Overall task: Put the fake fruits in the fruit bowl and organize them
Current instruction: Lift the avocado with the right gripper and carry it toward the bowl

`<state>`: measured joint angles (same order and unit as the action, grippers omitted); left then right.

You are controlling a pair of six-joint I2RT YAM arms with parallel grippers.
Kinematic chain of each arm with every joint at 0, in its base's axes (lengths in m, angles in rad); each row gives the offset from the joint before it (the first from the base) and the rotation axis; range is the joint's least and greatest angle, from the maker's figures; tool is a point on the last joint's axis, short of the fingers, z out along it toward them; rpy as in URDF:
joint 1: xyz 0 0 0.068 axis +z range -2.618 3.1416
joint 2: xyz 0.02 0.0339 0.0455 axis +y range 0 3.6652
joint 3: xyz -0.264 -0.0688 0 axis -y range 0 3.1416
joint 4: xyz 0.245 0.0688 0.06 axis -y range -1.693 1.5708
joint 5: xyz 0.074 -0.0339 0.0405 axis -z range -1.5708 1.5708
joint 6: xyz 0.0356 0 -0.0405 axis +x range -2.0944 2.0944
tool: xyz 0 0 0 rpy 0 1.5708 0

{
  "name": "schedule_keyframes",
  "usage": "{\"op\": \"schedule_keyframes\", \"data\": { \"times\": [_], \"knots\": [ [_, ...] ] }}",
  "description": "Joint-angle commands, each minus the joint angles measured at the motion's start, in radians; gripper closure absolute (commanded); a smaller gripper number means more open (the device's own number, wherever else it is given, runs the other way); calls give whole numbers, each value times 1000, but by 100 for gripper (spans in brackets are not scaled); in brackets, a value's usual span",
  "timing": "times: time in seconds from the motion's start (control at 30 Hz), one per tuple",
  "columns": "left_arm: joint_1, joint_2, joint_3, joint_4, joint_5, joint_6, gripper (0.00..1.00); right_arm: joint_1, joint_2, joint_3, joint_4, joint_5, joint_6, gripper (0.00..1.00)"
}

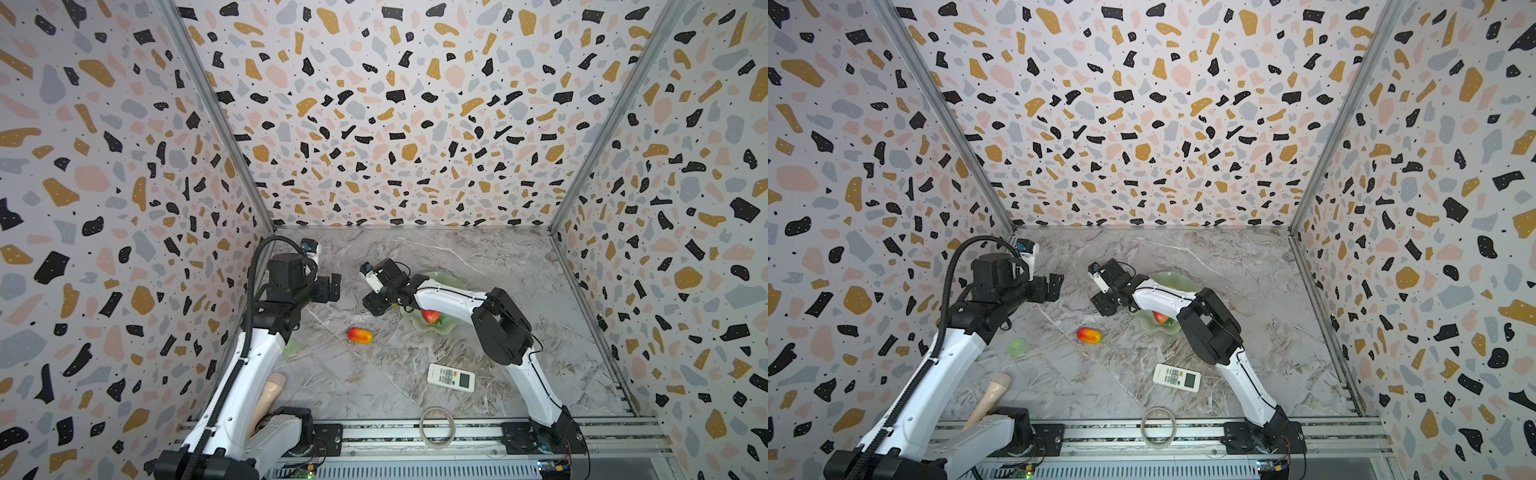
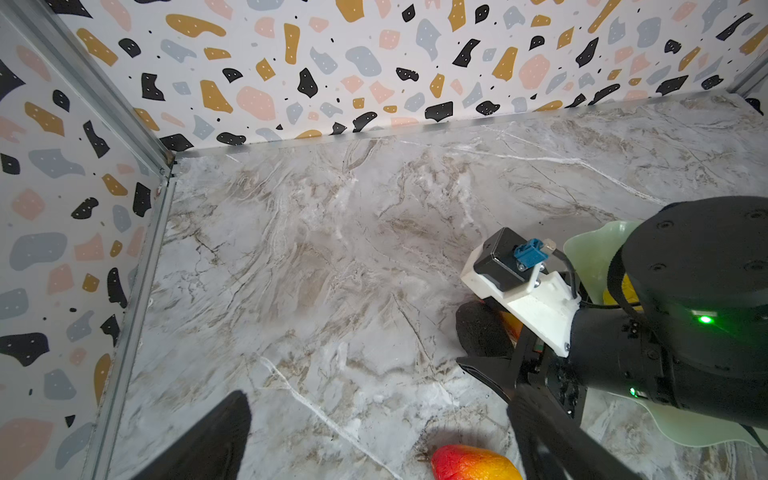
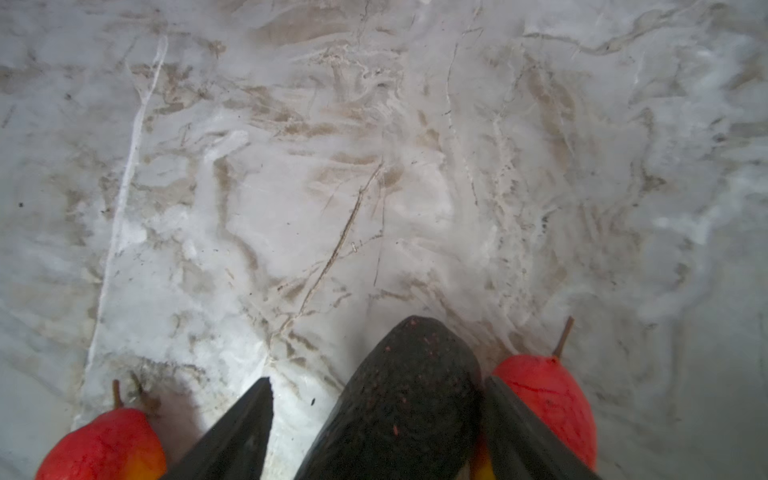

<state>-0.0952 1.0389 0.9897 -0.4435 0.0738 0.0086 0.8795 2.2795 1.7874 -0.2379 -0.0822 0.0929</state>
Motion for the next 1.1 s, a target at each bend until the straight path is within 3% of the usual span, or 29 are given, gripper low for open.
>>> {"op": "schedule_keyframes", "data": {
  "times": [0.0, 0.17, 0.37, 0.47, 0.53, 0.6, 0.9, 1.07],
  "knots": [
    [5, -13, -11, 32, 6, 7, 0, 8, 10, 39, -32, -19, 13, 20],
    [5, -16, -13, 34, 7, 7, 0, 9, 39, 68, -47, -34, 12, 19],
    [5, -13, -13, 34, 6, 8, 0, 13, 48, 89, -46, -44, 11, 28],
    [5, -14, -13, 32, 6, 7, 0, 13, 45, 93, -51, -45, 8, 39],
    [5, -14, -13, 33, 4, 8, 1, 13, 34, 90, -50, -43, 6, 53],
    [5, -14, -13, 34, 6, 7, 0, 12, 10, 82, -50, -42, 5, 58],
    [5, -7, -10, 34, 9, 8, 0, -52, -284, -84, 16, -53, -11, 61],
    [5, -5, -9, 33, 11, 7, 0, -152, -507, -300, 75, 40, 28, 61]
  ]
}}
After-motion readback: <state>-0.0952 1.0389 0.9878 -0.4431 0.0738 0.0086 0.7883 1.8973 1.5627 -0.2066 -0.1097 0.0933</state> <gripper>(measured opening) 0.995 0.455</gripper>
